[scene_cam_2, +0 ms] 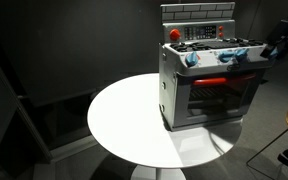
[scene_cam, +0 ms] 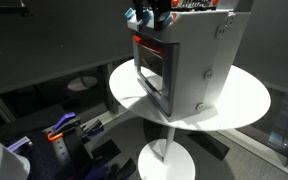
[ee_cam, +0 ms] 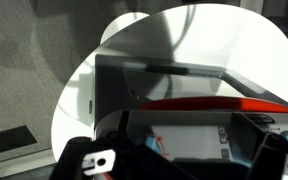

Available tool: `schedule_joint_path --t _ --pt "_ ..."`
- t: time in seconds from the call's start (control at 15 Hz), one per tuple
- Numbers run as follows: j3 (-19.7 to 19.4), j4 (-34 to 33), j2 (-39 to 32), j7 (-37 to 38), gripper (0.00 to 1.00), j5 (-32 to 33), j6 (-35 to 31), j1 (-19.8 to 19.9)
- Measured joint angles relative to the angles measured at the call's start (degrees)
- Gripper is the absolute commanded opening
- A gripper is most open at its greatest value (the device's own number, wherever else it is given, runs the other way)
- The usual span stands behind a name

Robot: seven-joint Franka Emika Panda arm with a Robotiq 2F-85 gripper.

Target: Push the top orange button on the far right side of the button display above the hob

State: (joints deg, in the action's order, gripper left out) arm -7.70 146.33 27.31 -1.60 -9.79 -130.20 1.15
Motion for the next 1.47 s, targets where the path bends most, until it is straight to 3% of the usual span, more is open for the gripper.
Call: schedule_joint_path --t 0.67,1.07,1.47 --pt "2.72 -6.39 3.13 1.77 1.00 2.69 -2.44 3.23" --pt "3.25 -7.82 -0.79 2.15 1.00 6.50 -13.94 3.97" --pt "4.97 -11.94 -9.73 7.29 1.00 13.38 -23.84 7.24"
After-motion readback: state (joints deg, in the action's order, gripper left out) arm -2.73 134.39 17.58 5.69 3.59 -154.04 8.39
